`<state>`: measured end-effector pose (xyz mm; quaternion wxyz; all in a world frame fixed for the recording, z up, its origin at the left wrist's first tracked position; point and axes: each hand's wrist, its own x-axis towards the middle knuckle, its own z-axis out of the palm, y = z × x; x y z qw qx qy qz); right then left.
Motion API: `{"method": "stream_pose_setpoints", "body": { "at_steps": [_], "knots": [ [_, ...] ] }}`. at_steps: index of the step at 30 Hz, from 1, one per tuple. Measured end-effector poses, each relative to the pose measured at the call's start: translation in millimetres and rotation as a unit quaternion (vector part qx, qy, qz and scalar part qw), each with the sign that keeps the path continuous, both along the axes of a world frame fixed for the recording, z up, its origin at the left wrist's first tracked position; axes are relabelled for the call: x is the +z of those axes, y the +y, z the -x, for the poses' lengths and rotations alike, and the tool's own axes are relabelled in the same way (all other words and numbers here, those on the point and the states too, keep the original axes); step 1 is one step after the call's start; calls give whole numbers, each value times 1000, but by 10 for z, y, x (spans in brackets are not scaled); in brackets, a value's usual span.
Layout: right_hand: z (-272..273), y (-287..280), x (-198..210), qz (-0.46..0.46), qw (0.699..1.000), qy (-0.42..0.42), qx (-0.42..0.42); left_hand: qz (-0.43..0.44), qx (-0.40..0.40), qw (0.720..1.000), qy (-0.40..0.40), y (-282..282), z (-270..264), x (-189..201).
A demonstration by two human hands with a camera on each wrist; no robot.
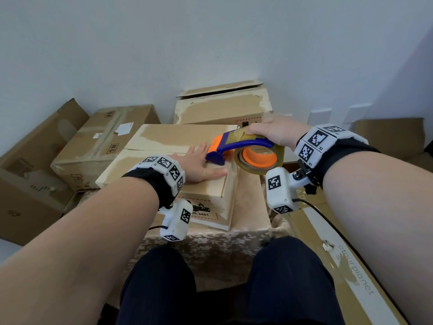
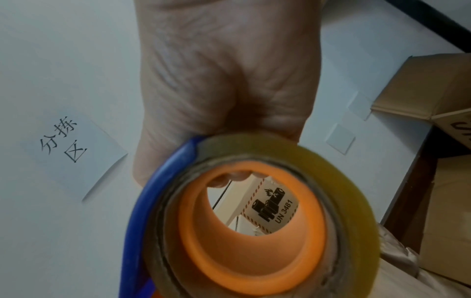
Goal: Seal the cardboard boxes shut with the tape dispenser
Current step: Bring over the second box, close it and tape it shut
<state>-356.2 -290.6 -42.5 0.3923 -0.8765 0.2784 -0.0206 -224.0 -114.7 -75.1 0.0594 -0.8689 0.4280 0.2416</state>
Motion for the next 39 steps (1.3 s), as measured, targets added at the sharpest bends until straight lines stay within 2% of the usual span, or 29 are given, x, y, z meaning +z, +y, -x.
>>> {"method": "stream_pose_setpoints", "body": {
  "at_steps": [4, 10, 17, 23, 28, 33, 39],
  "knots": [
    [50, -1, -6, -48, 998, -22, -16, 9, 8, 1000, 6, -36, -12, -30],
    [76, 9, 71, -25, 1000, -17, 0, 32, 27, 999, 8, -73, 49, -30],
    [391, -170, 140, 3, 1000, -3, 5, -21, 23, 999, -17, -102, 23, -40],
    [376, -193, 50, 31, 999, 30, 6, -46, -1, 996, -76, -200, 123, -1],
    [413, -192, 19, 3, 1000, 22, -12, -38, -52, 993, -99, -302, 338, -6],
    [376, -83, -97, -26, 999, -6, -37, -35, -27, 996, -72, -263, 308, 17],
    [432, 78, -283, -135, 987, -40, -71, -30, -4, 999, -28, -124, 325, 41]
  ]
}}
